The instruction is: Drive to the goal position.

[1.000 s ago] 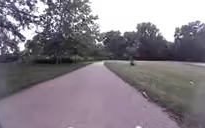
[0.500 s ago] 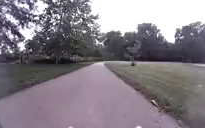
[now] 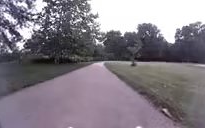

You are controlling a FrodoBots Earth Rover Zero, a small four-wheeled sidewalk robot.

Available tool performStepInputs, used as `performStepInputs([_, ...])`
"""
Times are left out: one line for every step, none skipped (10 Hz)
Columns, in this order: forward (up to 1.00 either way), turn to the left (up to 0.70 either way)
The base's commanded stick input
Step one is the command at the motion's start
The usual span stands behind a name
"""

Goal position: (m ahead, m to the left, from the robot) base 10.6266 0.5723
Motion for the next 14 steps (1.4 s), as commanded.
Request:
performStepInputs([0.7,0.01])
performStepInputs([0.7,0.03])
performStepInputs([0.7,0.08])
performStepInputs([0.7,0.09])
performStepInputs([0.7,0.09])
performStepInputs([0.7,0.05])
performStepInputs([0.7,0.01])
performStepInputs([0.7,0.01])
performStepInputs([0.7,0.01])
performStepInputs([0.7,0.01])
performStepInputs([0.7,0.01])
performStepInputs([0.7,0.01])
performStepInputs([0.7,0.01])
performStepInputs([0.7,0.01])
